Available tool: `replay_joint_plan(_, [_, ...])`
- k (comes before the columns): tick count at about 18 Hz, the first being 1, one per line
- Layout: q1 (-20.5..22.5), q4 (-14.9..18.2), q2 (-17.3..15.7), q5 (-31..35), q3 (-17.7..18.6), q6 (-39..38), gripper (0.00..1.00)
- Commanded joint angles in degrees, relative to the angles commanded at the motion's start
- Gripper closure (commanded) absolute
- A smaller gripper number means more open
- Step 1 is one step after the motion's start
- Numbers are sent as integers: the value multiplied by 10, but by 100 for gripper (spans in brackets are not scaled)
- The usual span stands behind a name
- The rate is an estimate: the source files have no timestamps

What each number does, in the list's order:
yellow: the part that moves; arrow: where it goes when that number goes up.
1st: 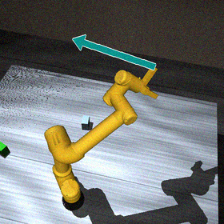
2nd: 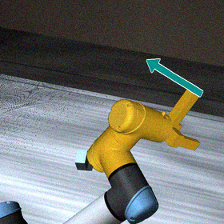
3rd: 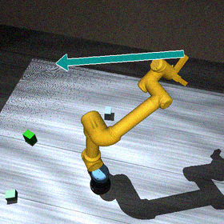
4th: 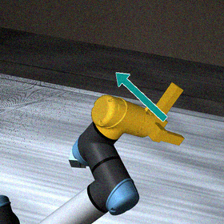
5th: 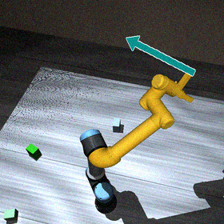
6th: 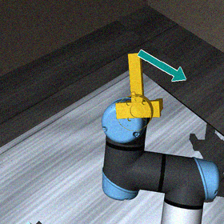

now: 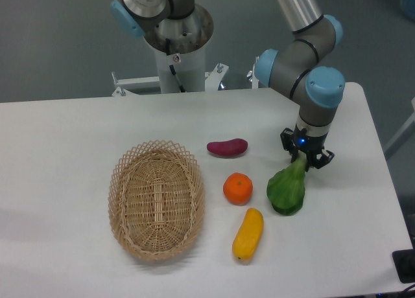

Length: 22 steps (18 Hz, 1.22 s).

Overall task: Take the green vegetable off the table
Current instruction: 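Lower the gripper and close it on the bok choy stem, then lift the grasped bok choy up off the table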

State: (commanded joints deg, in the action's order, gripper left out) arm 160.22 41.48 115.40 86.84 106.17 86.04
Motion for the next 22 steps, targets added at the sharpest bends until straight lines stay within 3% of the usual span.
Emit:
replay_joint_plan(8, [2,2,-19,-7,-35,4,64])
replay_joint_plan(13, [4,7,-43,-83,-68,-14,67])
replay_joint_plan(14, [-3,7,-59,-107,-73,-78,67])
replay_joint_plan(18, [-25,6,-84,-171,-82,-186,67])
replay_joint_plan(22, [-33,6,-103,-186,-81,-228,67])
